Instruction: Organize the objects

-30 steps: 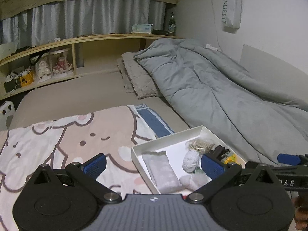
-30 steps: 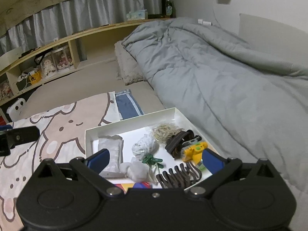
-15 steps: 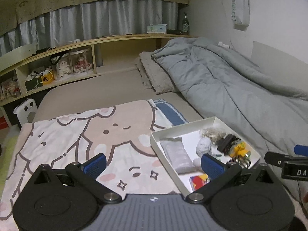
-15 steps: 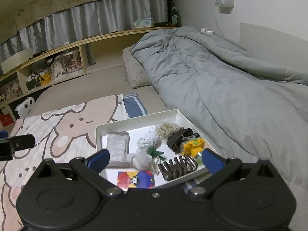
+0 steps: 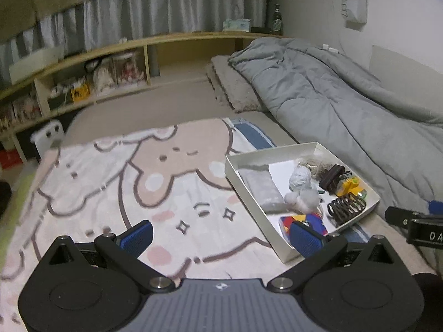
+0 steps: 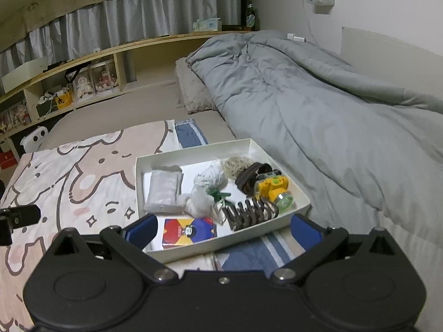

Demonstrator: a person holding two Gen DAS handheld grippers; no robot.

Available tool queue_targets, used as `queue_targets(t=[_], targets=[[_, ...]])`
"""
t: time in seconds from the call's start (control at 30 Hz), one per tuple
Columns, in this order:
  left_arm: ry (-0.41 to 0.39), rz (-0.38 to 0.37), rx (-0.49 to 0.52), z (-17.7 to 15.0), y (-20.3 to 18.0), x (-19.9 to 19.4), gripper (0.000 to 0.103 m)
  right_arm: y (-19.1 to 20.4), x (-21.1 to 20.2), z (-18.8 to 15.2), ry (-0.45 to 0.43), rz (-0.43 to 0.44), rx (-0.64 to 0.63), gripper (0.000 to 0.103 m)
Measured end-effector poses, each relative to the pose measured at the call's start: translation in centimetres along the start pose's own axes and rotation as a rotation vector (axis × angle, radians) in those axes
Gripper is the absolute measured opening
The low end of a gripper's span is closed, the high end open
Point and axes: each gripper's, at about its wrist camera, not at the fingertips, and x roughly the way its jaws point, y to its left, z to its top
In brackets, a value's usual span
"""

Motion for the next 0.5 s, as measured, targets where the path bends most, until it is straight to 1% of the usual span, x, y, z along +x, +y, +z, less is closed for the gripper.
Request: queue_targets(t=[0.07, 0.13, 0.23, 0.3, 0.5], targets=[[0.010, 0.006, -0.009, -0.6, 0.2, 0.2, 0.103, 0.1, 0.0, -0.4, 0.001, -0.007, -0.001, 0.103], [0.018, 0.027, 0.002, -1.1, 0.2, 0.4, 0.103, 0.3, -0.1, -0.6, -0.001, -0.016, -0.005, 0.103], [0.034, 0.035, 0.004, -1.6, 0.2, 0.7, 0.103, 0.5, 0.1, -0.8, 0.007, -0.026, -0.013, 0.103], [0.044, 0.041, -0.003, -2.0, 0.3, 1.0, 0.103, 0.8, 0.7, -1.2, 0.047, -0.030, -0.015, 0.103], [0.066, 0.045, -0.033, -2.6, 0.8, 1.6, 0.103, 0.7, 1.1, -1.4, 0.069, -0.039, -0.006, 0.103]])
